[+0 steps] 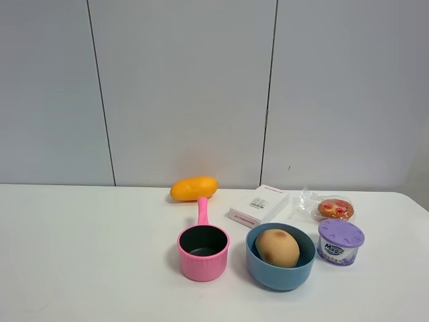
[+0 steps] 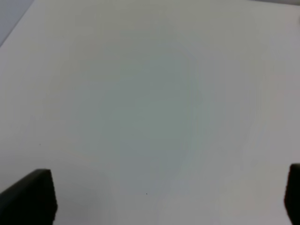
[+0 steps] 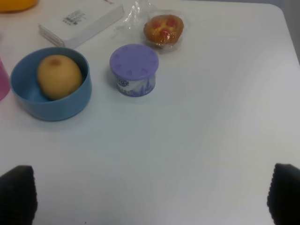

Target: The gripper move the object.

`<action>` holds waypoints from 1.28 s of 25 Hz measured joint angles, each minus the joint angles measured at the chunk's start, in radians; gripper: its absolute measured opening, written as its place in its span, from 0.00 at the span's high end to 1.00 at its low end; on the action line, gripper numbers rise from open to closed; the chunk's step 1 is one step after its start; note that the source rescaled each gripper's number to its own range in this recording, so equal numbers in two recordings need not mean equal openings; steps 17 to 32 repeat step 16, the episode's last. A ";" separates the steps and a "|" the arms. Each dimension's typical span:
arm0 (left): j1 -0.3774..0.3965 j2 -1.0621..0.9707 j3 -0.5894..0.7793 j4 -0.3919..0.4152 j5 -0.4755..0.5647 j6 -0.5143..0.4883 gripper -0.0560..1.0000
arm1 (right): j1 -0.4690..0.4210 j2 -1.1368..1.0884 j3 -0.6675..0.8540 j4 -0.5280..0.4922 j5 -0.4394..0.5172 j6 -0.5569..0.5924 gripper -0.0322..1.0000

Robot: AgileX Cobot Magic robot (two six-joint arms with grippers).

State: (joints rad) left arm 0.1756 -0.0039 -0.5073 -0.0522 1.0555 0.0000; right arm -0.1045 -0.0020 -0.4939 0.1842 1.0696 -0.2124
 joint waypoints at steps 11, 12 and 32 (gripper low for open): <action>0.000 0.000 0.000 0.000 0.000 0.000 0.01 | 0.000 0.000 0.000 0.000 0.000 0.000 0.00; 0.000 0.000 0.000 0.000 0.000 0.000 0.01 | 0.000 0.000 0.000 0.000 0.000 0.000 0.00; 0.000 0.000 0.000 0.000 0.000 0.000 0.01 | 0.000 0.000 0.000 0.000 0.000 0.000 0.00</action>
